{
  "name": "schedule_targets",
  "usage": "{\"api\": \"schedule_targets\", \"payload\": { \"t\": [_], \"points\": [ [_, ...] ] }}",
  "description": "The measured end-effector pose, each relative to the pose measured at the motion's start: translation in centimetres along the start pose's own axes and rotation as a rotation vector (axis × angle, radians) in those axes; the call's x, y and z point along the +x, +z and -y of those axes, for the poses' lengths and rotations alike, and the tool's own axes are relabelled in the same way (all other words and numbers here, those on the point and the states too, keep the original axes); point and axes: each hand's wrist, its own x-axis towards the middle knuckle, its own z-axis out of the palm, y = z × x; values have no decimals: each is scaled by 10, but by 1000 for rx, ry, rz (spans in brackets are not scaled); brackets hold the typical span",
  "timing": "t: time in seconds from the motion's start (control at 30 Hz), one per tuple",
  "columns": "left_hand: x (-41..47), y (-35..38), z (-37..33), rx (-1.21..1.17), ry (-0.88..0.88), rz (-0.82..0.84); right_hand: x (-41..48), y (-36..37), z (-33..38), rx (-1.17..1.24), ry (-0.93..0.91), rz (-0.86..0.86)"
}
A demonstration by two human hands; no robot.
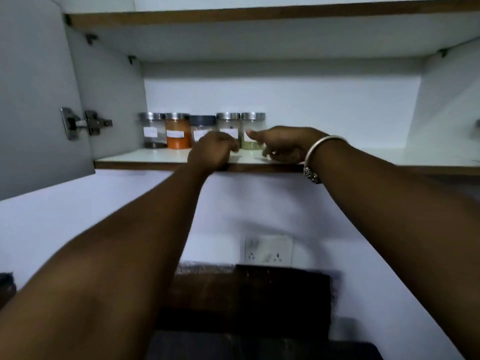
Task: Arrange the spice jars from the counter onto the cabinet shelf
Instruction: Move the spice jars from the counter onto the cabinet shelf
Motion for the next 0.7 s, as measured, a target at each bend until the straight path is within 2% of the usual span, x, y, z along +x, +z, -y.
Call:
{"api": "schedule_targets", "payload": {
  "t": [0.1,0.13,0.2,0.27,0.33,0.4,0.47,0.57,0.7],
  "points": [
    [-35,11,-19,-474,-13,20,-53,20,0,242,-123,-6],
    [-51,17,-24,-561,-14,27,-68,27,-5,327,-171,-9],
    [-88,31,-26,-616,-5,16,-95,42,-19,258,-218,-123],
    [-131,45,-8,-595,-11,21,-119,66,-49,177,-207,-210],
    [-175,60,26,-555,-22,35,-139,96,-94,134,-192,-203],
    [-217,79,69,-414,-38,83,-156,128,-147,29,-155,-182],
    [-258,103,116,-340,-169,172,-170,161,-206,-71,-56,-81],
    [-326,139,181,-298,-357,408,-193,199,-301,-207,172,128],
    [-394,166,233,-238,-558,623,-220,223,-399,-493,360,363]
  ]
}}
